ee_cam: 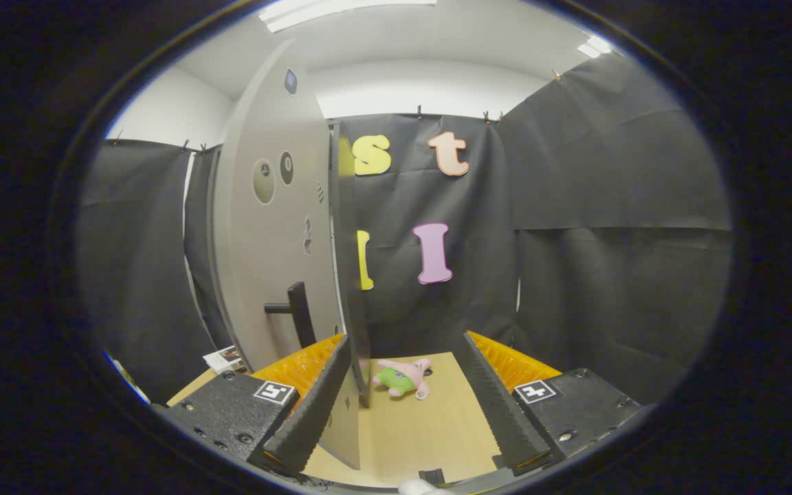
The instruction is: Open the shoe cabinet door, grab the shoes and put them into the shoe cabinet, then close the shoe cabinet door.
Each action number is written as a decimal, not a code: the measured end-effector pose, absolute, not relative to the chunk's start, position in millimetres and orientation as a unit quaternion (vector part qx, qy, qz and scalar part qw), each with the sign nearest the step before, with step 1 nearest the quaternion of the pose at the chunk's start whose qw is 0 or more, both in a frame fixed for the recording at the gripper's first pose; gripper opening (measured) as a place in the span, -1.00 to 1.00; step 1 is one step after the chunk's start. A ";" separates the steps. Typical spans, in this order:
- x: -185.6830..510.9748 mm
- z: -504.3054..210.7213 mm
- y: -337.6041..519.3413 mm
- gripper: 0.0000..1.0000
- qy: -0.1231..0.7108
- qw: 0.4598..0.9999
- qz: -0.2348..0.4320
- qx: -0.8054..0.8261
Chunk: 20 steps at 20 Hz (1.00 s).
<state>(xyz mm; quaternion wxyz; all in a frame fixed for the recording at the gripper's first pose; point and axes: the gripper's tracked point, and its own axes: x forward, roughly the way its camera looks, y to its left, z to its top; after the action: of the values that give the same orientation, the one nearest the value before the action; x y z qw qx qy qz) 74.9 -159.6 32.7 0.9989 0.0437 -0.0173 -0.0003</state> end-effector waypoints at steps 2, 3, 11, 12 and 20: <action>97.9 33.8 -153.3 1.00 -0.011 0.998 0.034 0.049; 106.4 31.9 -148.5 1.00 -0.004 0.997 0.051 0.049; 119.1 24.2 -122.8 0.94 0.025 0.991 0.120 0.054; 119.1 29.7 -118.7 0.94 0.019 0.992 0.118 0.049; 109.6 27.7 -42.4 0.93 0.021 0.992 0.122 0.029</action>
<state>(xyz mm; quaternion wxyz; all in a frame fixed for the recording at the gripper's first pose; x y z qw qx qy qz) 109.6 -42.4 27.7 0.9919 0.0290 0.0211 0.1218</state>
